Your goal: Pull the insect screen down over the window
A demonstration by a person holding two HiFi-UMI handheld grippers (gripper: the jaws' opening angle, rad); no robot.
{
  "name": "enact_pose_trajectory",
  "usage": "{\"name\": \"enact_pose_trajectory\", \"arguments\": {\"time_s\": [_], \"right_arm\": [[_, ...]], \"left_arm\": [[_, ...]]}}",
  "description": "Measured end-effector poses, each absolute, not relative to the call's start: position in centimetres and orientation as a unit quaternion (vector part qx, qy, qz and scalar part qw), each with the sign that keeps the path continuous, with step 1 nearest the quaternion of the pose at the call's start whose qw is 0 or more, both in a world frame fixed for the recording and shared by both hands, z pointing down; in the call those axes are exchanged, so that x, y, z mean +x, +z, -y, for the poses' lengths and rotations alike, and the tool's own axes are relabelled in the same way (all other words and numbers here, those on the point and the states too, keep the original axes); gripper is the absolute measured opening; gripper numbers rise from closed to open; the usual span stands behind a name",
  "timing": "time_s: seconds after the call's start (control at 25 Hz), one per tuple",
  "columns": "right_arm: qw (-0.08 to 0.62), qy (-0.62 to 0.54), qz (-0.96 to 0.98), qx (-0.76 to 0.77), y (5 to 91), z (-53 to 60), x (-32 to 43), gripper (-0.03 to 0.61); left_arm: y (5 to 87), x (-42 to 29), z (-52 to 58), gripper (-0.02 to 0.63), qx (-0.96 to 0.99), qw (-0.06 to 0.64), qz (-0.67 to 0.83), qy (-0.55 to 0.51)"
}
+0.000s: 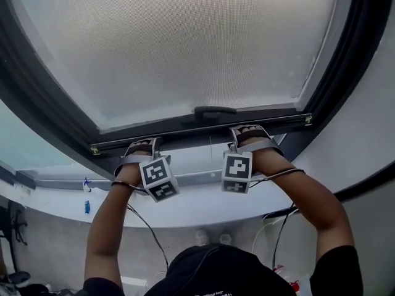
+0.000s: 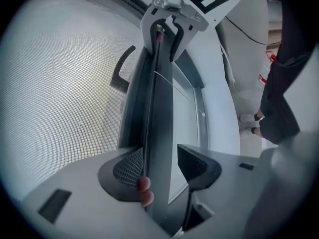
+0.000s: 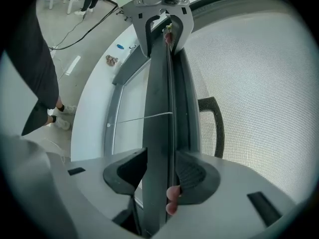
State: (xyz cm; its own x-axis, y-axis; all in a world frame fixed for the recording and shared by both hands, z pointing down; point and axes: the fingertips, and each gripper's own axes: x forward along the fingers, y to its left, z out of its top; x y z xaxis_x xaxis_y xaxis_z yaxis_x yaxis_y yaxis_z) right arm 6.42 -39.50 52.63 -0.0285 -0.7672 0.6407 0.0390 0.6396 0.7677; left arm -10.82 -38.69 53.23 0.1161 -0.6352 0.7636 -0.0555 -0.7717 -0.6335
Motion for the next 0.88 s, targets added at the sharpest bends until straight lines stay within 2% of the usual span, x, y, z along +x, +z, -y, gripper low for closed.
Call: {"name": "enact_pose_trajectory", "arguments": {"time_s": [0.88], "right_arm": [[0.631,-0.301,0.657,0.282,52.52,39.62,6.27,0.179]], "left_arm": [[53.13,-11.04,39.46,0.216,-0.699,0.255,-0.246,-0.622]]}}
